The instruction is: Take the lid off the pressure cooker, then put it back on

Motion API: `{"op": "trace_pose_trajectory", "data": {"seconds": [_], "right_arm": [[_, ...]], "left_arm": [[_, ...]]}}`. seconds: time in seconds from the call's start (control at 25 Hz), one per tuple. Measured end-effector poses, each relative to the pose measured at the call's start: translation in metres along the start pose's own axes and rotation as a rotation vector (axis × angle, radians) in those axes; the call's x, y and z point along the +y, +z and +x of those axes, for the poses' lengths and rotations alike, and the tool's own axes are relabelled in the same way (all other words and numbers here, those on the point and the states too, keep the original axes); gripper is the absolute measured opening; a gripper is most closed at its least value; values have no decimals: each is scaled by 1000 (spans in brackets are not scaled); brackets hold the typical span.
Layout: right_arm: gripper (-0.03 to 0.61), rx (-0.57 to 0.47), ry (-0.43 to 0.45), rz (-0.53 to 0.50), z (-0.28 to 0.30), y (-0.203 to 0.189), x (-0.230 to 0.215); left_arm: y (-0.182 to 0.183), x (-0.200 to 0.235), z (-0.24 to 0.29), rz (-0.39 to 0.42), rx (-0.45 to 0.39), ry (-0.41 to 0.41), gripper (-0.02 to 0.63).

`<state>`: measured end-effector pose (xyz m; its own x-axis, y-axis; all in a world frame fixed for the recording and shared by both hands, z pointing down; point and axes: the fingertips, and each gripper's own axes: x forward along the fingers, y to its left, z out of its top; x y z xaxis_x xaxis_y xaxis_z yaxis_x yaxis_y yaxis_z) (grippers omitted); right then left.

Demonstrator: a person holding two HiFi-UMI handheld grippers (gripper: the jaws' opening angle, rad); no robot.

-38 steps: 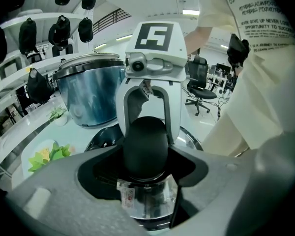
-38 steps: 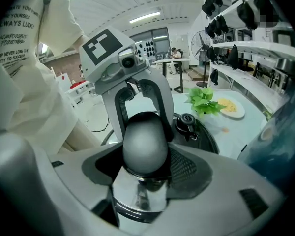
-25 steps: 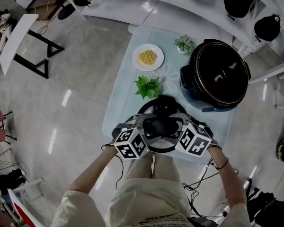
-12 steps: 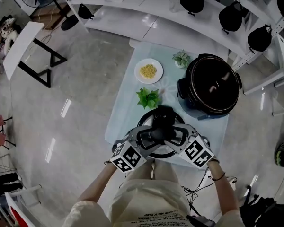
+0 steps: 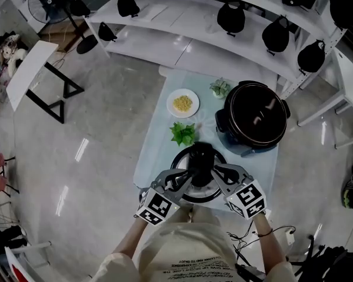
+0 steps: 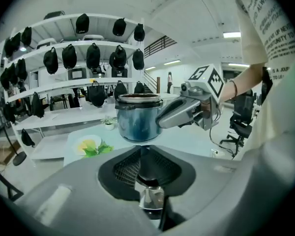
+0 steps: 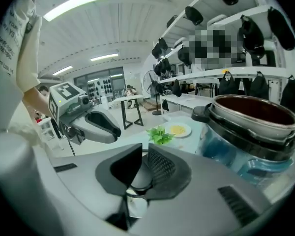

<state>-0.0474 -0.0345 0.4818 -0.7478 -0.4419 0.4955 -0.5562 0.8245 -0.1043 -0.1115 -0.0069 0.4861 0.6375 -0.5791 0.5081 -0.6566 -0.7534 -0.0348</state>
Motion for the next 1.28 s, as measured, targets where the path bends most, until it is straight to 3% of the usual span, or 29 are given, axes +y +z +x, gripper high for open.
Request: {"op": "trace_pose_trajectory", "data": {"seconds": [0.32,0.68,0.88,1.28], "right_arm": [[6,-124,-70,9,-25,36,4],[5,-228,-140,47,-46,55,4],[5,-258,-181,51,-54,59,4],[6,-305,-167,42,-64,62,13]], "left_arm": [[23,19,-26,-48,-79,102,34],[38,32,-51,-48,-134,146,28],[44,34,-59,-45,-169,147,28],[52,31,-66,-56,-223,73,30]]}}
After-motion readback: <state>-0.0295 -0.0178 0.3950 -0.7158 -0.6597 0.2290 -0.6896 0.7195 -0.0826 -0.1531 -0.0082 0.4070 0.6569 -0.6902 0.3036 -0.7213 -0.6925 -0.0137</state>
